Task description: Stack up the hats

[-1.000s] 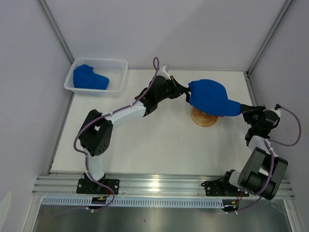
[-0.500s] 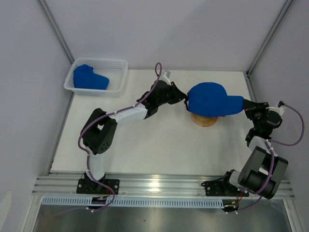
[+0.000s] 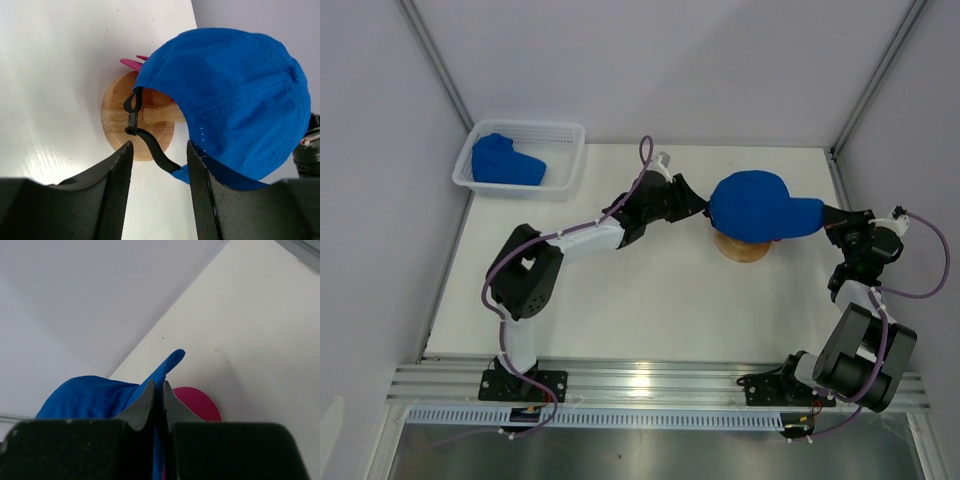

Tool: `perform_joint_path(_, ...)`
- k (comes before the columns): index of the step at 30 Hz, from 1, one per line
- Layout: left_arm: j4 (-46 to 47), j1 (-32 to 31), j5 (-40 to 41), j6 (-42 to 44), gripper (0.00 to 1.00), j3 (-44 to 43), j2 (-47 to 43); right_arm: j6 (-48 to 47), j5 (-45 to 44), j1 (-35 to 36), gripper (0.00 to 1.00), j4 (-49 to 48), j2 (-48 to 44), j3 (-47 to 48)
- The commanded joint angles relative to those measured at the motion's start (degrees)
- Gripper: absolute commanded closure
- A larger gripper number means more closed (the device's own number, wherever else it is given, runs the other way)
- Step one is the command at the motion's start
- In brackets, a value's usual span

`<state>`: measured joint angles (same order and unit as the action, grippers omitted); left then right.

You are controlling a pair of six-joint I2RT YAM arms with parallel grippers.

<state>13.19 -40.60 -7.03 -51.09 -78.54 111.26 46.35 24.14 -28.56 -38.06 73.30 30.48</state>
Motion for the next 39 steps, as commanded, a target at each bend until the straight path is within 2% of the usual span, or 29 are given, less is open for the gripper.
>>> perform_joint_path(1,1.1,-0.1,3.1,-4.5,0.51,2.2,0.4,-3.3,0.4,0.9,1.0,0.9,0.4,1.3)
perform_joint_path(19,-1.5,-1.9,1.1,-8.2,0.56,-10.2,10.4,-4.2,-0.1,2.3,1.0,1.6,1.7,2.7)
perform_joint_path(22,-2.0,-2.4,1.1,-8.0,0.62,-11.3,10.6,-4.2,-0.3,2.3,1.0,1.5,1.7,2.6)
perform_joint_path(25,-2.9,-2.6,1.6,-7.4,0.82,-10.6,9.7,-4.2,-0.5,2.3,1.0,1.6,1.8,2.5)
perform_joint_path(26,-2.7,-2.6,1.9,-7.1,0.98,-10.0,9.0,-4.2,-0.6,2.3,1.0,1.6,1.7,2.4)
perform_joint_path(34,-1.0,-2.6,4.6,0.7,0.99,-2.0,-0.9,-3.9,-2.2,2.3,1.0,0.7,0.2,0.6)
perform_joint_path(39,2.0,-2.6,4.7,1.7,0.99,0.4,-5.7,-2.6,-4.5,2.1,1.0,-1.4,-1.7,-1.7)
